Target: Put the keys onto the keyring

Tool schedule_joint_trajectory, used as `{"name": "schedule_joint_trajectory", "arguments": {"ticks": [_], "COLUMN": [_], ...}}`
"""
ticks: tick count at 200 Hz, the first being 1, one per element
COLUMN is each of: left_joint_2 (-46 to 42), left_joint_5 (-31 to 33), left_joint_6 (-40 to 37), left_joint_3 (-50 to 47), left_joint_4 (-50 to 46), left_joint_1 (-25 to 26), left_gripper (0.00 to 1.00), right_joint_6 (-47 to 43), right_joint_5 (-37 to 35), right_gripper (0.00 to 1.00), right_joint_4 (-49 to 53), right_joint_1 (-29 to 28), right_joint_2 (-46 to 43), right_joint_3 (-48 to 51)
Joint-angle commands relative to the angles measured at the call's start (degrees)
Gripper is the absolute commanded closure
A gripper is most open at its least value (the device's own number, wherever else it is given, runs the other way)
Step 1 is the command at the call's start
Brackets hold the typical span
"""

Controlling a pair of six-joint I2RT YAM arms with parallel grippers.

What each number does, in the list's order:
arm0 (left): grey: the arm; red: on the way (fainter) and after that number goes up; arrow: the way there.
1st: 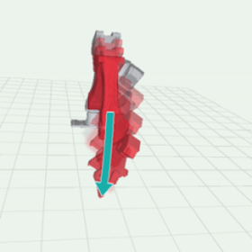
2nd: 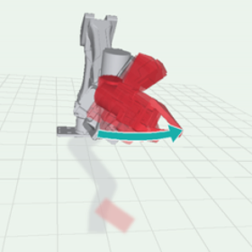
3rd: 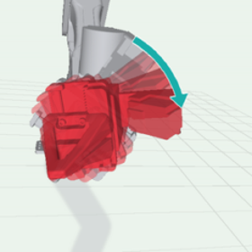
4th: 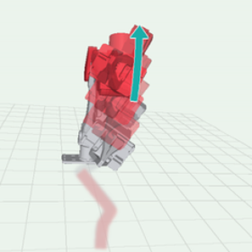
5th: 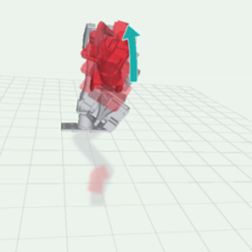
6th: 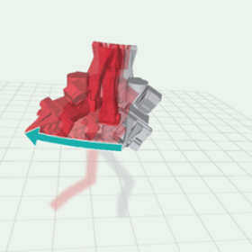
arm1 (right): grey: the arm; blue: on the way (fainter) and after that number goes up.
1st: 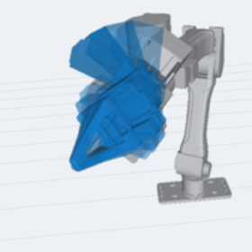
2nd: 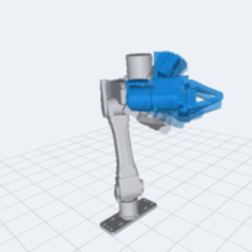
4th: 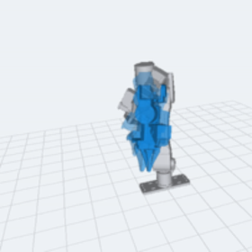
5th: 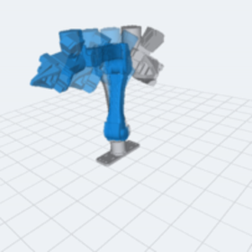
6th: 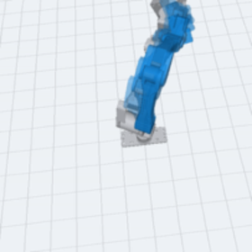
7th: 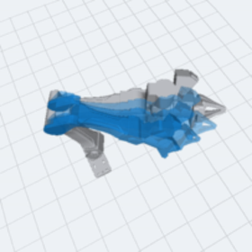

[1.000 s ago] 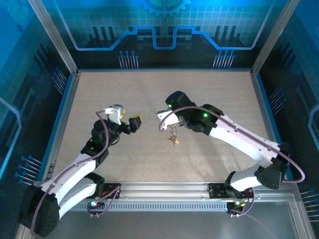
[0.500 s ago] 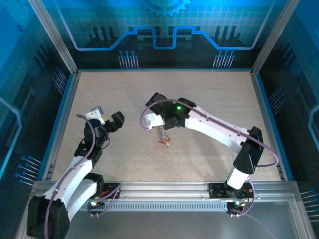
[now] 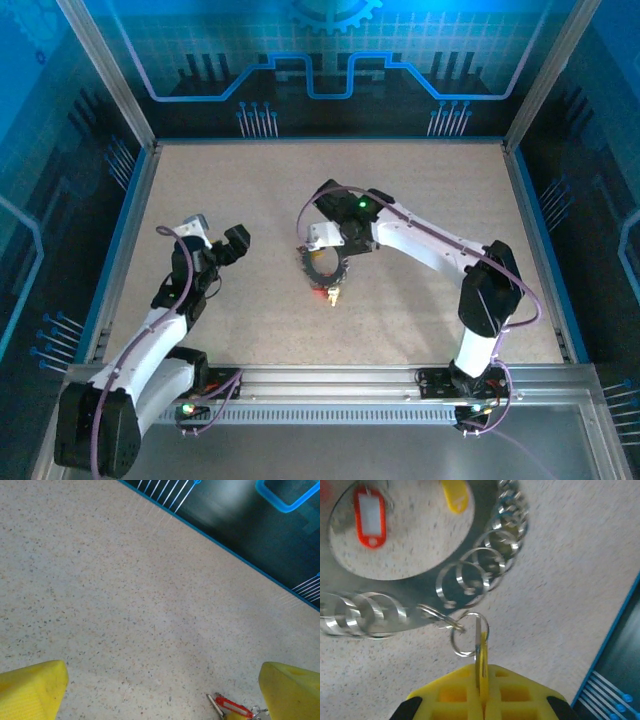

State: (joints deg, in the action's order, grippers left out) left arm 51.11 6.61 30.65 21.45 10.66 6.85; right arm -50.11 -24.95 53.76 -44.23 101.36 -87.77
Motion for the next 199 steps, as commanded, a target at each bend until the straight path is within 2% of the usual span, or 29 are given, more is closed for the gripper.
{"name": "schedule_joint_trajectory", "arguments": {"ticks": [1,56,112,140,166,199], "left_joint_2": [2.31,7.59,13.37,15.73,15.69,13.22], "left_joint_5": [-1.58,-3.10,-4.06,-2.72,-2.71,-2.35], "left_joint_6": [0.89,1.46,-2.78,-6.77,-9.69,-14.65], "left_joint_3": [2.73,4.39,6.75,9.34,9.57,9.49], "left_joint_4": [-1.75,1.05,2.54,-1.86,-2.86,-5.85], "left_joint_1": [-0.70,-0.70,-0.64,-0.61,-0.61,-0.61], "left_gripper": [0.01,0.01,0.01,0.01,0.01,0.01], "right_joint_6": [0.55,-0.28,-0.03,0.69,2.84,4.91], "right_joint_5": [2.83,2.60,2.16,3.30,2.08,-0.17], "right_gripper": [1.00,1.00,1.00,1.00,0.89,0.81], "right_joint_4": [-2.34,-8.23,-12.07,-13.98,-16.25,-15.66], "right_joint_1": [3.00,10.31,16.27,19.10,19.71,20.47], "right_joint_2": [-2.55,-2.81,1.28,3.82,5.43,6.69], "right_joint_3": [2.98,11.86,17.21,19.48,19.99,19.10]}}
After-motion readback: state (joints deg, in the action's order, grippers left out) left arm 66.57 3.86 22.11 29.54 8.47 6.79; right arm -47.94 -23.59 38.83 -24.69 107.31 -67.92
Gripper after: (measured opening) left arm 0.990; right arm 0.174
